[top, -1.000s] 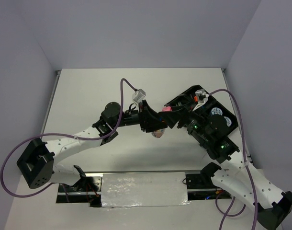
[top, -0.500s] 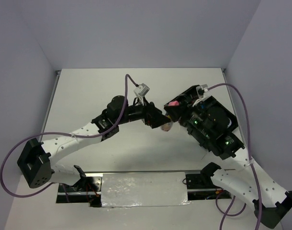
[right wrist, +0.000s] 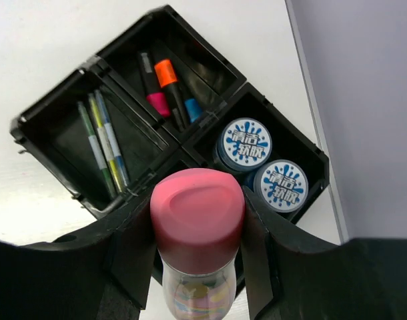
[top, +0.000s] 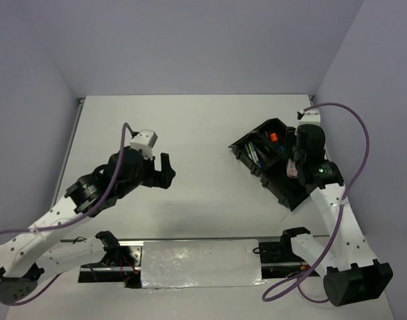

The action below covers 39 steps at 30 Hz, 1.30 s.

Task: Sort the stationery into containers
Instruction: Place the stationery in the storage box.

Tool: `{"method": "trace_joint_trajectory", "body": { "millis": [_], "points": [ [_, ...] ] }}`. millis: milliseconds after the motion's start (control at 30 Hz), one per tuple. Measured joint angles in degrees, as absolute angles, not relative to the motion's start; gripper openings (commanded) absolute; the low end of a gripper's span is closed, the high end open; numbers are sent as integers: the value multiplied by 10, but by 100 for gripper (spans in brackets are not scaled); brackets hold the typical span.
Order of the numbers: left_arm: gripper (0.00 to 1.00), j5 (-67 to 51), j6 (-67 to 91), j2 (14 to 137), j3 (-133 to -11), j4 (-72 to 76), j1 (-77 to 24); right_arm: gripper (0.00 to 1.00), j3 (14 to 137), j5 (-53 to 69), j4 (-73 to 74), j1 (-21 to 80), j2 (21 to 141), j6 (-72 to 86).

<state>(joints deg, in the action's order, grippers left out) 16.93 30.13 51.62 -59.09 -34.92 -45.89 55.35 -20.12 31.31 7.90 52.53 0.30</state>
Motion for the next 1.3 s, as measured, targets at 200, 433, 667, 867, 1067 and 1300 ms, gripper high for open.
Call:
{"method": "trace_joint_trajectory", "body": {
  "millis": [200, 433, 667, 867, 1067, 1300],
  "points": [
    [99, 246, 269, 433, -513, -379, -459, 0, 512, -201, 312, 72, 508, -11],
    [99, 340, 274, 399, -492, -408, -458, 0, 501, -199, 319, 72, 507, -9],
    [99, 383, 279, 369, -492, -409, -456, 0, 501, -191, 318, 72, 508, -5],
    [99, 393, 288, 373, -492, -414, -456, 1, 501, -182, 318, 71, 506, -5],
    [99, 396, 288, 373, -492, -418, -456, 1, 496, -181, 313, 71, 495, -5],
    [99, 398, 288, 373, -492, -419, -456, 2, 495, -170, 313, 71, 502, -5]
  ]
}}
